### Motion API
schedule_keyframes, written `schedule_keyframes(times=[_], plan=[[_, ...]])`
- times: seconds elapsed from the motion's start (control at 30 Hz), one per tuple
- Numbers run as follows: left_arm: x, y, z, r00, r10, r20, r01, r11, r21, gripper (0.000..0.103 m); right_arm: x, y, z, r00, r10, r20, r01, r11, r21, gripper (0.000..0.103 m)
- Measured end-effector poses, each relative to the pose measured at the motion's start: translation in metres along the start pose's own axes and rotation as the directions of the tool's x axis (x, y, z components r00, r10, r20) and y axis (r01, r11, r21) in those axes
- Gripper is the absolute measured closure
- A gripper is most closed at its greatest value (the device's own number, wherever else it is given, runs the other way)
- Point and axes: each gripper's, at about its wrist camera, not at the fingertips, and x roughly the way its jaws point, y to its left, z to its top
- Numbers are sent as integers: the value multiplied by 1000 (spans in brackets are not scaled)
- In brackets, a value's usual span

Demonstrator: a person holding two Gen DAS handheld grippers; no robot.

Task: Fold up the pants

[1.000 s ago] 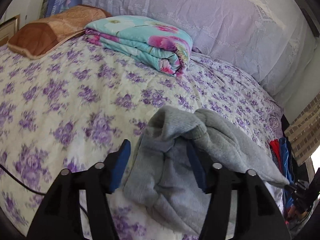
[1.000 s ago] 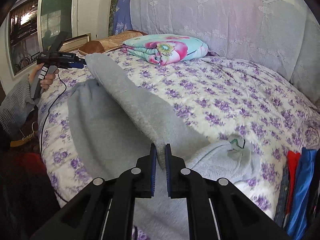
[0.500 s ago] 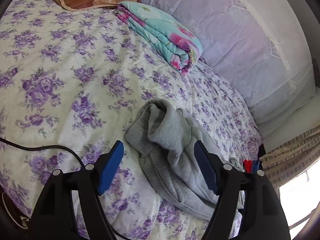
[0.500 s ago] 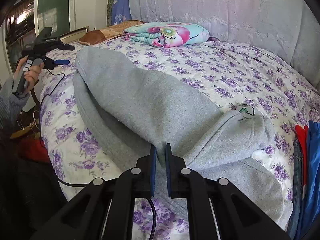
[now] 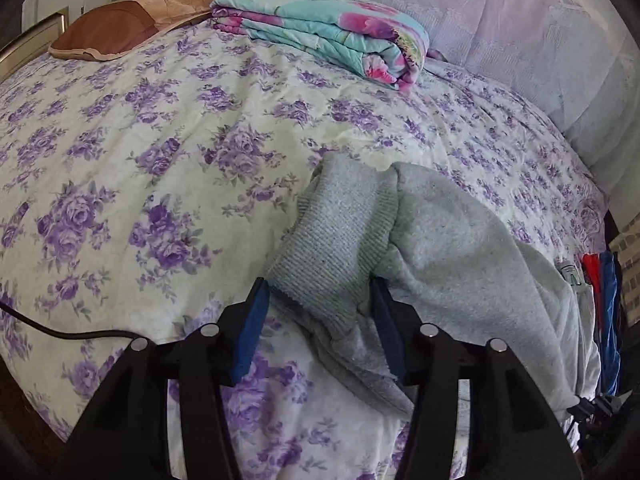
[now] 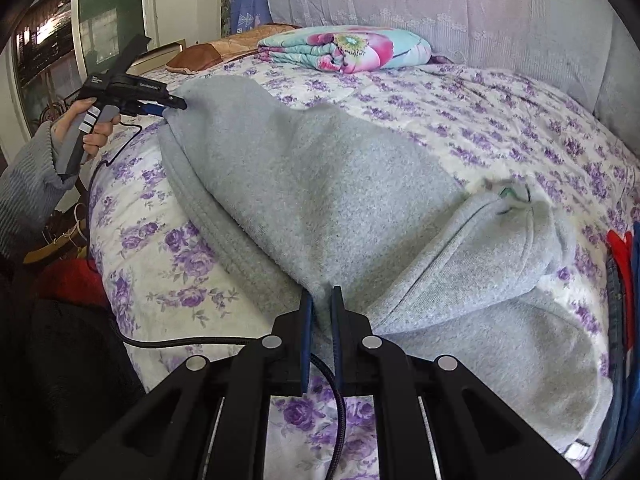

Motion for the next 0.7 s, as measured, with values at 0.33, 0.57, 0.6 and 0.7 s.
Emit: schedule_keyframes(times=[0.33,0.57,0.6,0.7], plan=[[-83,-81,-25,985,-93,146,58,972,227,57,9,-6,-11,999,46,-5,-46,996,82,91],[-16,-194,-70,966,-239,-101,257,829,496,57,-43,-20,2,992,35,120,-62,971,229,63],[-7,-200,-76,961,-242,-131,275,817,507,57,-50,-24,8,990,-8,139,-27,968,249,60],[17,-201,-91,957,-220,-187,286,816,502,56,-52,-38,31,974,-169,150,115,942,314,59]])
